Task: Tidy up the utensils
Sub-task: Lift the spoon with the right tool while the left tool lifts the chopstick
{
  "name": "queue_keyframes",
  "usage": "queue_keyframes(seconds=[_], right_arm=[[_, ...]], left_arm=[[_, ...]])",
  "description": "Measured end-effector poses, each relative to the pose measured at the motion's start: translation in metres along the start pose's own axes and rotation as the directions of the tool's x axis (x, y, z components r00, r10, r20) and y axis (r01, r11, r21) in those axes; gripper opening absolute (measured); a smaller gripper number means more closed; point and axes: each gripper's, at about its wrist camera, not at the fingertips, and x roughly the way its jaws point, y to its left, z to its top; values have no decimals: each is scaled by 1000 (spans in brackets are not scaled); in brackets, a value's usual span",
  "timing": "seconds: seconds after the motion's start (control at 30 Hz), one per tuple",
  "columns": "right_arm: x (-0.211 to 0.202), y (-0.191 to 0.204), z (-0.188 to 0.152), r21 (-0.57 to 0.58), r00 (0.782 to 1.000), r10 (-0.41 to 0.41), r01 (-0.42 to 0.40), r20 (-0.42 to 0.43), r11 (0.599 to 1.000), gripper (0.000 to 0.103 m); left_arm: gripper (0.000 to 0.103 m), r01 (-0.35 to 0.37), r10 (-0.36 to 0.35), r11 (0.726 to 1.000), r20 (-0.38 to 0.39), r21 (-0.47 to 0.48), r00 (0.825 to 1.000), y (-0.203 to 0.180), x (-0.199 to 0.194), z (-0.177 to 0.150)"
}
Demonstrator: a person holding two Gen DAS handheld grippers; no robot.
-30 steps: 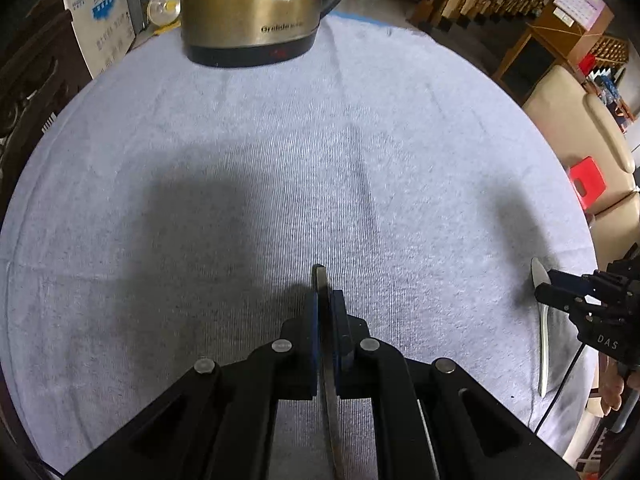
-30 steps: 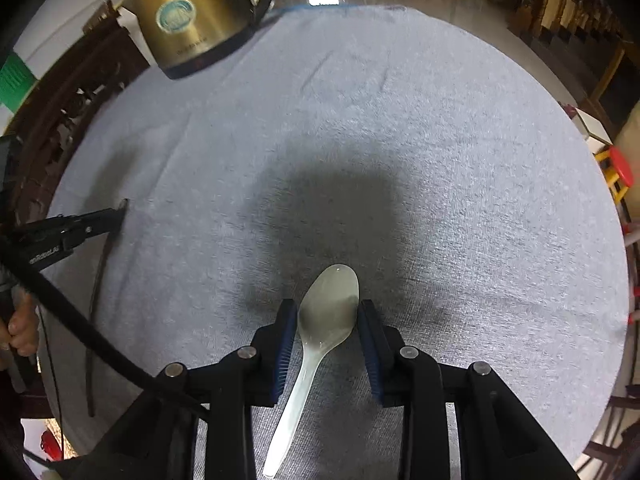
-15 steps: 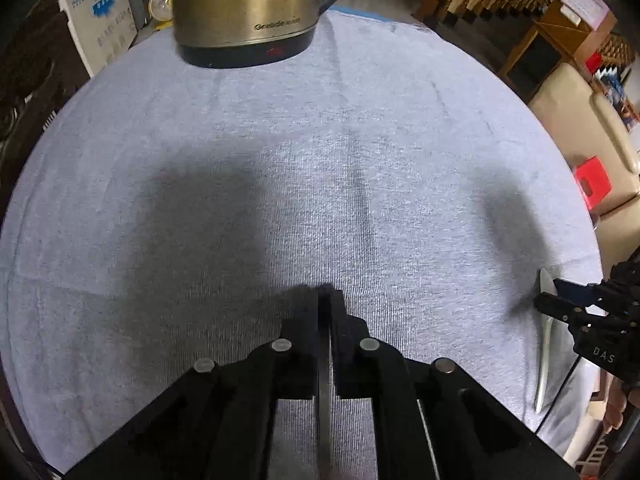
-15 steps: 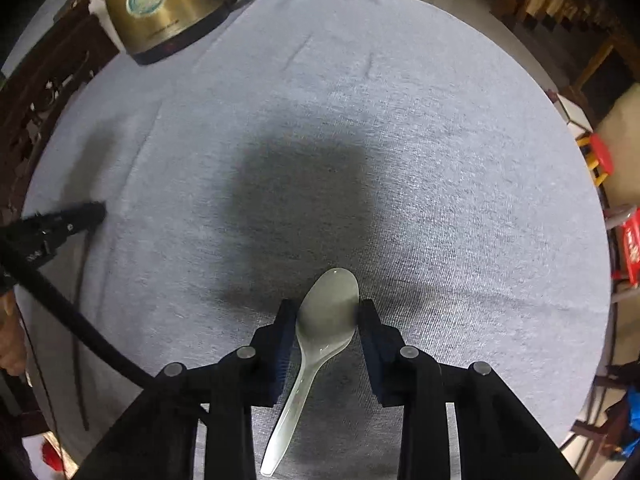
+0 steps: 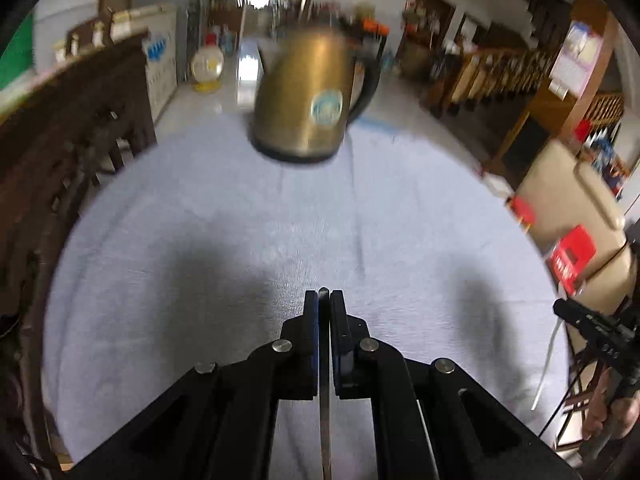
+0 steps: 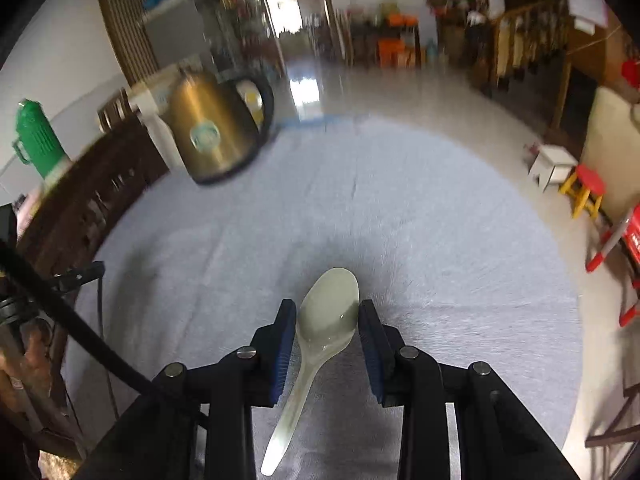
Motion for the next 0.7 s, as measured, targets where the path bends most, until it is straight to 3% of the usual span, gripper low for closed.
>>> queue_keyframes(seconds=[0.13, 0.37, 0.53, 0.7], right_arm=[[-45, -2, -9, 9, 988, -11, 10, 151, 1000, 34], [-119, -1, -35, 100, 936, 5, -43, 352, 994, 34], [-158, 19, -57, 95, 888, 4, -53, 460, 994, 34], [-184, 50, -75, 45, 819, 7, -40, 574, 998, 34]], left_arm=[[5, 4, -3, 1000, 120, -13, 993, -2, -60, -15], [5, 40, -33, 999, 280, -17, 959, -15, -138, -43], [5, 54, -55, 998, 373, 15, 926, -30, -182, -50], [5, 76, -89, 996, 448, 48, 890, -46, -214, -54]])
